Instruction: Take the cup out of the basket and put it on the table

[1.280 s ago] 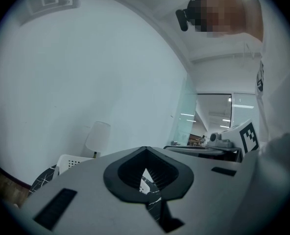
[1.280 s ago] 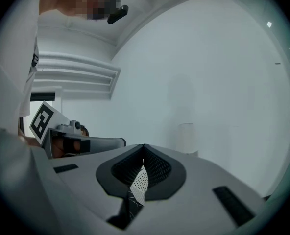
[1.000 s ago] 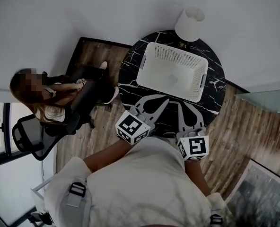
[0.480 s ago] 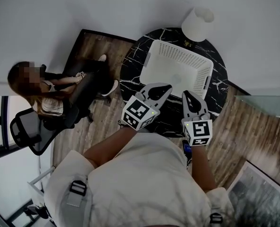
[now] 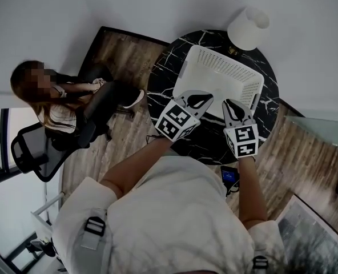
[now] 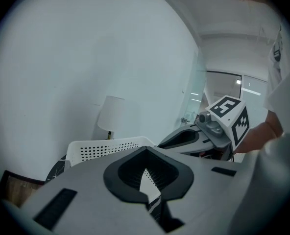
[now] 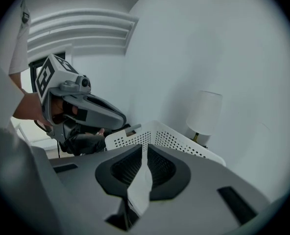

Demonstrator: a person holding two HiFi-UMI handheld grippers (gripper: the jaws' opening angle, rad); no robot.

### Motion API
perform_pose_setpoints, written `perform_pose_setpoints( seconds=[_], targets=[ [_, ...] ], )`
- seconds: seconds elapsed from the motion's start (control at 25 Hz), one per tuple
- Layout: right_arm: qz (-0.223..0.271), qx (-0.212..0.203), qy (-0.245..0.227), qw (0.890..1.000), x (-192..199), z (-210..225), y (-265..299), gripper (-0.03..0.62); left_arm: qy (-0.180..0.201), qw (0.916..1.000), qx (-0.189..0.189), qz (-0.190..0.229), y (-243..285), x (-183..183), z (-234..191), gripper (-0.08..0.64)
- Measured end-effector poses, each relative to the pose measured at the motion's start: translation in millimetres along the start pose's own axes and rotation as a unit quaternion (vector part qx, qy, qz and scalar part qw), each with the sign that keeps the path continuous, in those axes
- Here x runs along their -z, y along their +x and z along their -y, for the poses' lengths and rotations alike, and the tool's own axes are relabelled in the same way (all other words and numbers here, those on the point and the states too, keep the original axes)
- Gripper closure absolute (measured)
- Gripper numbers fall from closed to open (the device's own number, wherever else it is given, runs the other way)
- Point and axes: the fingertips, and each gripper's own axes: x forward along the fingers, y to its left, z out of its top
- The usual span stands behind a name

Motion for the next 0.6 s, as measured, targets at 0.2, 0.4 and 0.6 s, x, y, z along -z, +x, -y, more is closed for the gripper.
perform_pose_setpoints(
  seconds=[0.2,0.4,0.6],
  targets=[
    [-0.048,-0.016,-0.031,0.998,13,8,26,0.552,0.010,0.9998,0.005,-0.019,15,4,-17,0.555],
    [-0.095,-0.039,-0.059,0.993,30,13,53,0.552,0.005,0.9983,0.023,-0.053,34,14,-29,0.555],
    [-0.138,-0.060,-0.081,0.985,46,13,70,0.546,0.002,0.9956,0.032,-0.088,52,26,-37,0.555]
  ],
)
